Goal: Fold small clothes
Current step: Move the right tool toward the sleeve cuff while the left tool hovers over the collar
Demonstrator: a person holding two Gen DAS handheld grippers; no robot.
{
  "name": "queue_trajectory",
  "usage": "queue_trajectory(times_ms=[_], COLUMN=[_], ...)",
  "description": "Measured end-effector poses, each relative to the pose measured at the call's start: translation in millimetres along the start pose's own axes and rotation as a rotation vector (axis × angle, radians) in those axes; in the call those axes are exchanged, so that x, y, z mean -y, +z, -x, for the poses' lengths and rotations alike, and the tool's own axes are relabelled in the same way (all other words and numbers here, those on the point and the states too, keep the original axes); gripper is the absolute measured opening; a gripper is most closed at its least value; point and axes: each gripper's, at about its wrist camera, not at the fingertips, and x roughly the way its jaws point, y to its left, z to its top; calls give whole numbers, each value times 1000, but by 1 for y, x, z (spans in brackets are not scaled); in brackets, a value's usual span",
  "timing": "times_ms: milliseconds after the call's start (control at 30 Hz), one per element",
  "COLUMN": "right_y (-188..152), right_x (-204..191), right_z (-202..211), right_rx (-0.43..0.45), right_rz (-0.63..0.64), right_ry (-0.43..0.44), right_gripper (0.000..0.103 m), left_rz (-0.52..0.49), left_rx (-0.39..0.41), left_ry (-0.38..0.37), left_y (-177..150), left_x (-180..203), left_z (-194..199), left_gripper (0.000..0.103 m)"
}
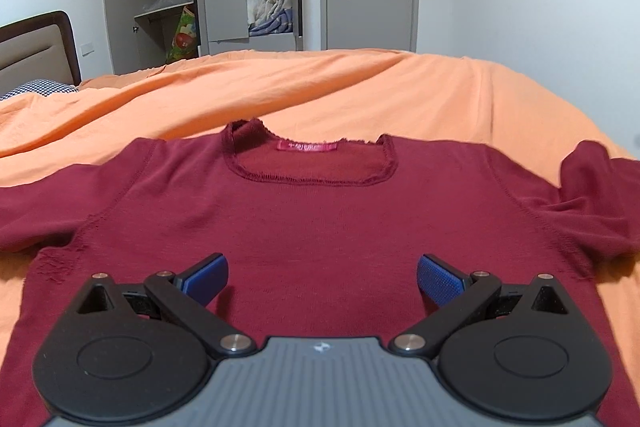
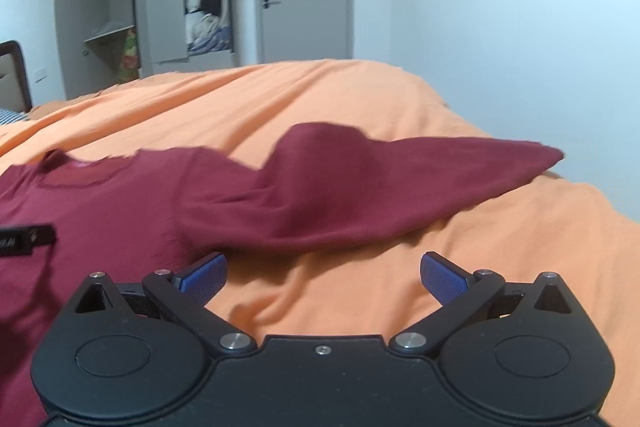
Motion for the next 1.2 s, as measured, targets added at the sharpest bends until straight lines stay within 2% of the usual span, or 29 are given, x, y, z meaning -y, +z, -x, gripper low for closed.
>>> queue_trajectory(times_ms=[167, 433, 533, 667, 867, 1200], right_y=[11, 29, 37, 48, 49, 38], right_x=[36, 103, 121, 144, 159, 184], right_z=[-12, -36, -49, -74, -95, -96], right_rx=[63, 107, 97, 36, 17, 105], right_rz=[-36, -189, -198, -253, -320, -483], right_ry=[-68, -116, -116, -109, -129, -103], right_gripper=[103, 103, 103, 103, 103, 101], left_rz=[48, 42, 39, 29, 29, 36], left_rx=[-5, 3, 5, 16, 25, 49], left_ry=[-26, -23, -20, -12, -12, -19], left_y=[-4, -11, -13, -16, -19, -23], left_x=[-6, -4, -3, -1, -1, -2], left_z=[-11, -18, -20, -21, -20, -20], left_gripper=[103, 103, 103, 103, 103, 103])
